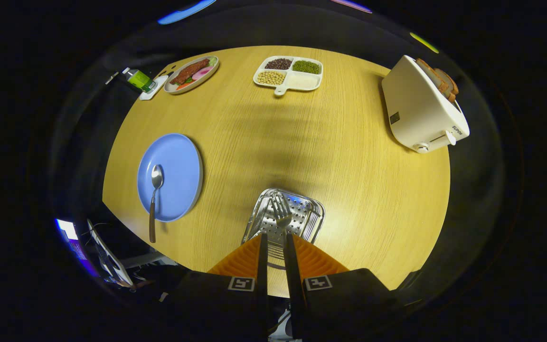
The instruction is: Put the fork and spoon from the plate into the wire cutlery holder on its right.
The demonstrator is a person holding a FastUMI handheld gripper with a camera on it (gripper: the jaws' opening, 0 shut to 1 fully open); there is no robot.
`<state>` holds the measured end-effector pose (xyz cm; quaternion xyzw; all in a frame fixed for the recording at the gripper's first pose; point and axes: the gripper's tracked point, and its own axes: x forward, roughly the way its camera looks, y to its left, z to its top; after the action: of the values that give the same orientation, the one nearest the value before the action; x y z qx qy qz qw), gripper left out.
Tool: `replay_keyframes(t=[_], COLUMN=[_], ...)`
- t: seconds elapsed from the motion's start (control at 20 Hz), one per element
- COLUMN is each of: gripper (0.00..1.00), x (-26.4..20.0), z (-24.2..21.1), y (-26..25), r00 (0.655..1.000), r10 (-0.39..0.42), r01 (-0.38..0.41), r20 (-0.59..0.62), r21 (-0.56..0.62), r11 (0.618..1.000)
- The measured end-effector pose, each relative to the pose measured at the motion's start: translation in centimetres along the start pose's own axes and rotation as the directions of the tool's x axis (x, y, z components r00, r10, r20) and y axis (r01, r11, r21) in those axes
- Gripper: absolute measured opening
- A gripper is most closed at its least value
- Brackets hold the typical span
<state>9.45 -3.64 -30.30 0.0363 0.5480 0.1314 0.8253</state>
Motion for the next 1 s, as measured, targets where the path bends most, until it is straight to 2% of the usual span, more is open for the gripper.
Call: replay_keyframes(t=[0.15,0.45,0.7,0.85,1.0], gripper=[0.24,0.26,0.26,0.26,0.26], x=[-1.7,-2.9,0.5,3.8,7.1], z=[0.3,1.4,0.9,0.7,0.2], y=[2.8,12.6,20.6,24.1,26.3], r00=[0.996,0.967,0.960,0.963,0.967], r10=[0.037,0.180,0.254,0.262,0.255], r01=[-0.038,-0.179,-0.244,-0.252,-0.252], r20=[0.079,0.182,0.120,0.067,0.010], r21=[0.008,-0.023,-0.092,-0.129,-0.118], r11=[0.999,0.984,0.966,0.959,0.960])
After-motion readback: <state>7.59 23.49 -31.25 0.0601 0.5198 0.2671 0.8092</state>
